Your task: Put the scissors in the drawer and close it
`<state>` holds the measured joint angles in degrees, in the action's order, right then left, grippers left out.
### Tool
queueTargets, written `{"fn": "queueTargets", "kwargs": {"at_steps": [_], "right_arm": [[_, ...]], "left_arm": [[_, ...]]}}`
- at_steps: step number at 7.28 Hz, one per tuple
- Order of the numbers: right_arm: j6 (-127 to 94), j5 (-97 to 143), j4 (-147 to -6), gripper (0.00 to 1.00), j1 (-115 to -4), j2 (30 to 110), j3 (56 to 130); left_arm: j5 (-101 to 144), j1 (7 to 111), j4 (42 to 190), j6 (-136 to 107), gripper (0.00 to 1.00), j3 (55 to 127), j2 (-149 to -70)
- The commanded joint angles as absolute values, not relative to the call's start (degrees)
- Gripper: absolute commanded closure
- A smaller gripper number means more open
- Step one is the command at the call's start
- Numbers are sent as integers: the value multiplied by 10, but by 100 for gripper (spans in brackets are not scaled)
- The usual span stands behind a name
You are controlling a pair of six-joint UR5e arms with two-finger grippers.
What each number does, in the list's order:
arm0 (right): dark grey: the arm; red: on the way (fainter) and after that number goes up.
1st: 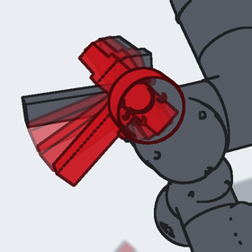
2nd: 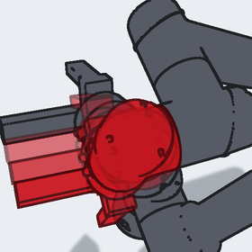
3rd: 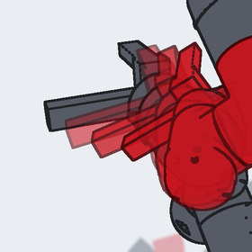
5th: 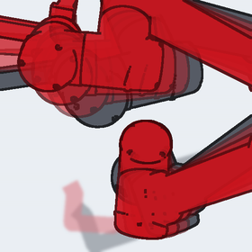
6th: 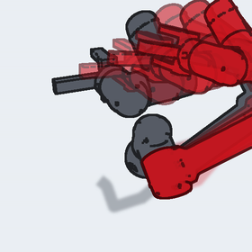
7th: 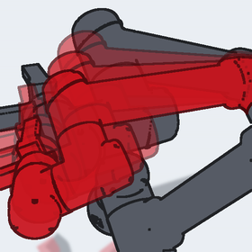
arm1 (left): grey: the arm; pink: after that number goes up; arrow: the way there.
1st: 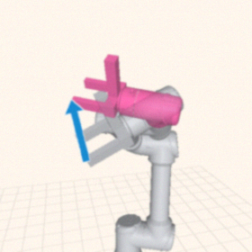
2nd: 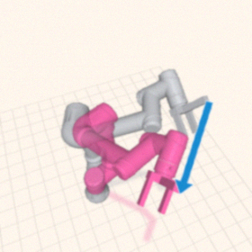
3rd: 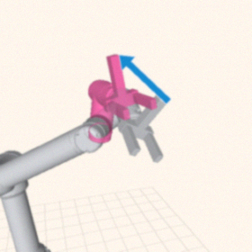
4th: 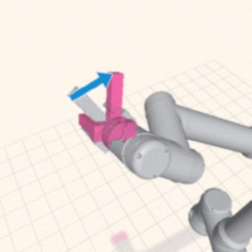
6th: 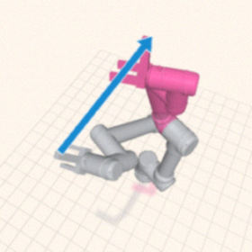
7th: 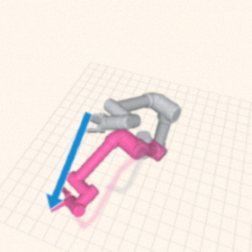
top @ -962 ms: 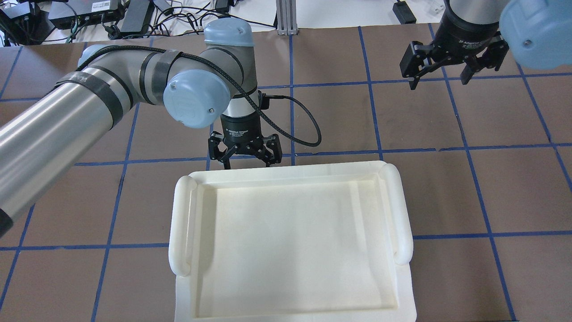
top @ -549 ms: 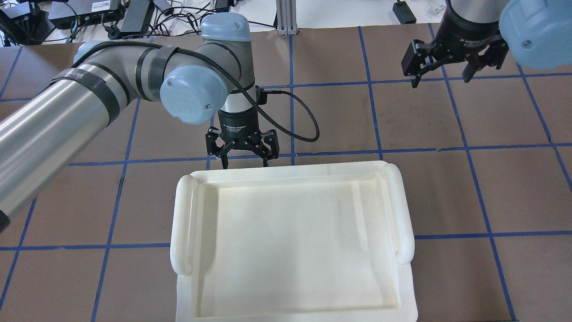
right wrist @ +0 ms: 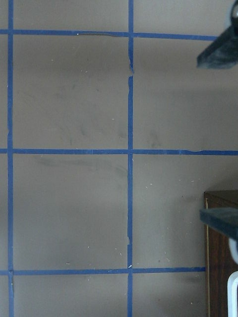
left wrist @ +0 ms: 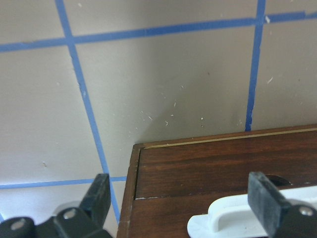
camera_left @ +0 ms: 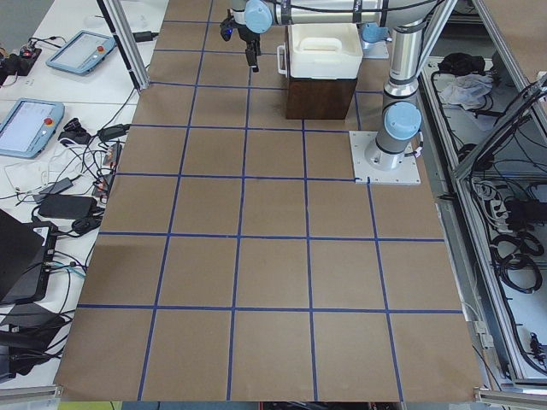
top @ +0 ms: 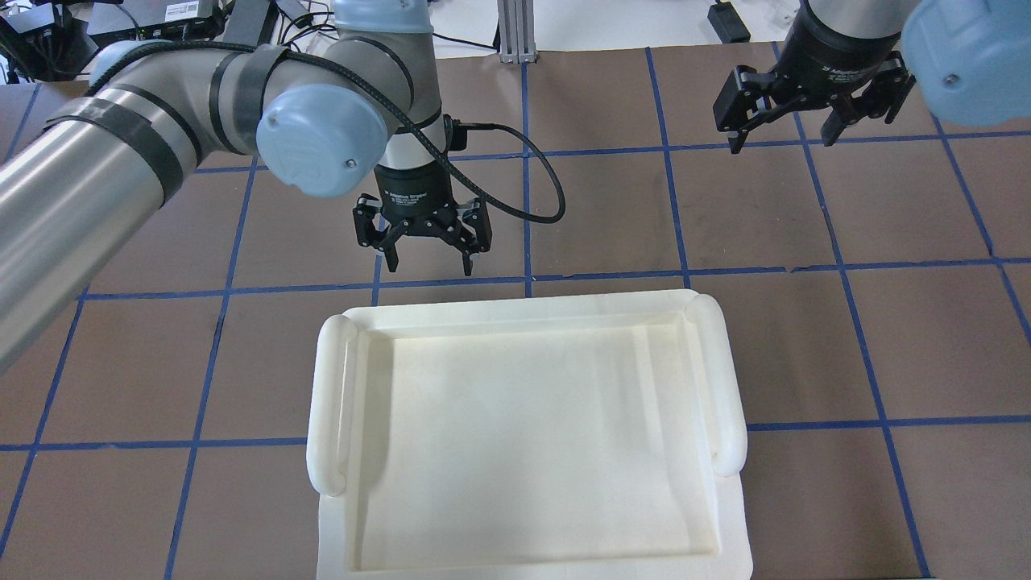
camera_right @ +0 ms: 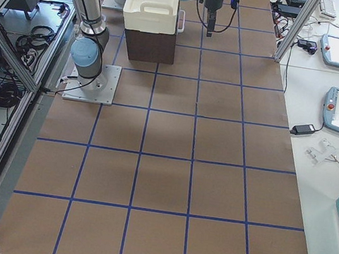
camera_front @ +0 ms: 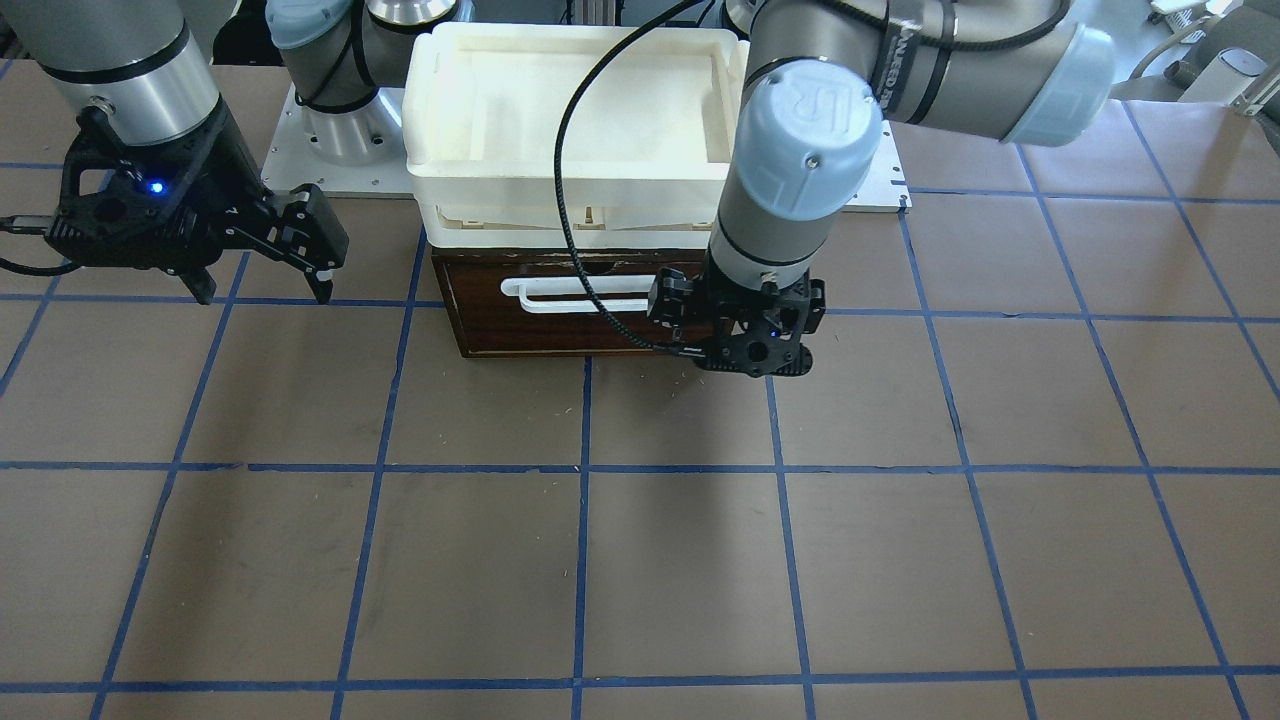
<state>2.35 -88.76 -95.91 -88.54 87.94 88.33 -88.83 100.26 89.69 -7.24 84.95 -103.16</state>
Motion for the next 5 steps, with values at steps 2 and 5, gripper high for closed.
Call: {"fn": "queueTargets", "kwargs": {"at_steps": [2,5], "right_arm": [[23,-896,-954,0,-886,878,884],[22,-891,-956,0,-886,879,887]], "left_arm": [[-903,944,835,-60,0,855,-962],[-939,936,842,-44,0,853,-921]]}}
